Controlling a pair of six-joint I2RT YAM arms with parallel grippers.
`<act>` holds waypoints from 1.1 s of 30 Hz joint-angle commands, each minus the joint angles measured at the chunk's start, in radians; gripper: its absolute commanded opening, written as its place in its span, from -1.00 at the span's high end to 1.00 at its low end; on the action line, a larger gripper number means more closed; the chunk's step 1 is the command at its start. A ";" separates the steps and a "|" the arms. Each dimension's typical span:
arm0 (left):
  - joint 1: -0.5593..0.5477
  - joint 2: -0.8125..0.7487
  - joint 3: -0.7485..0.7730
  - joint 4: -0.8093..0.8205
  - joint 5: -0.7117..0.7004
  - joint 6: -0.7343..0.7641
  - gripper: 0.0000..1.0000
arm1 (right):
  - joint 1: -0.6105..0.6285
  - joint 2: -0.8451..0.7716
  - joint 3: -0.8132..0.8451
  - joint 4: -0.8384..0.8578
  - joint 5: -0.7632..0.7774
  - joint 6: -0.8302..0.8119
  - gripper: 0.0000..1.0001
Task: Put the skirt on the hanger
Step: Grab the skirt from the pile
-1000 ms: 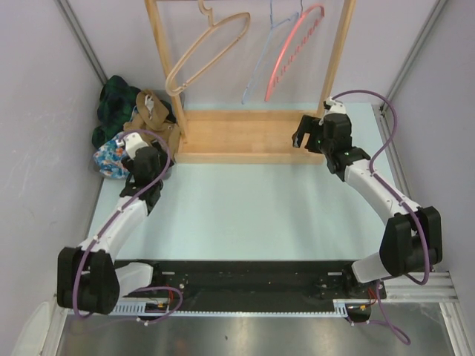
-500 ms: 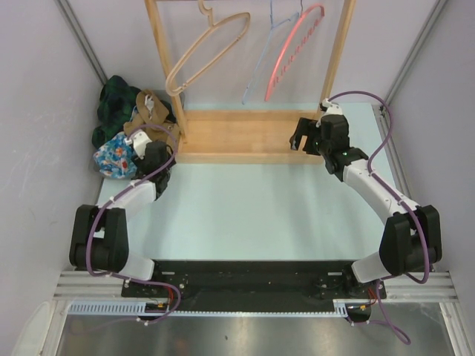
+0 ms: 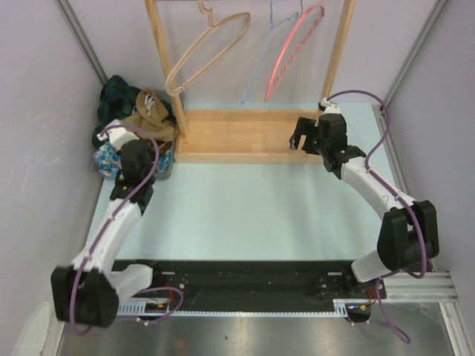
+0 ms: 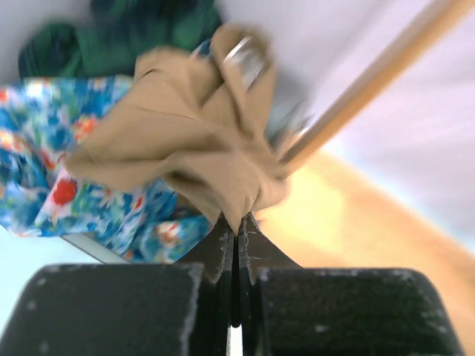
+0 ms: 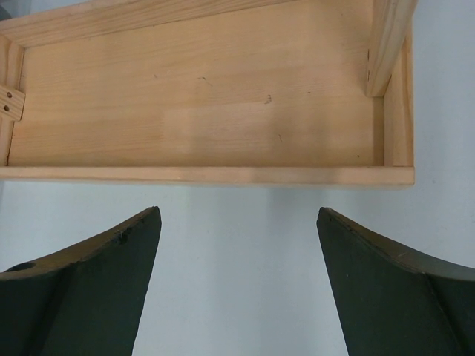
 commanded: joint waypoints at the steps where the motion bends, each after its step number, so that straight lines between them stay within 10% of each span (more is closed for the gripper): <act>1: -0.031 -0.235 -0.054 -0.004 0.054 0.029 0.99 | 0.002 0.002 0.058 0.015 -0.001 0.005 -0.82; 17: -0.170 -0.548 0.175 -0.152 0.390 0.057 0.99 | 0.013 -0.181 0.078 -0.019 0.009 0.038 -0.81; 33: -0.170 -0.435 0.591 -0.224 0.823 0.001 0.99 | 0.028 -0.288 0.101 -0.091 -0.052 -0.007 -0.93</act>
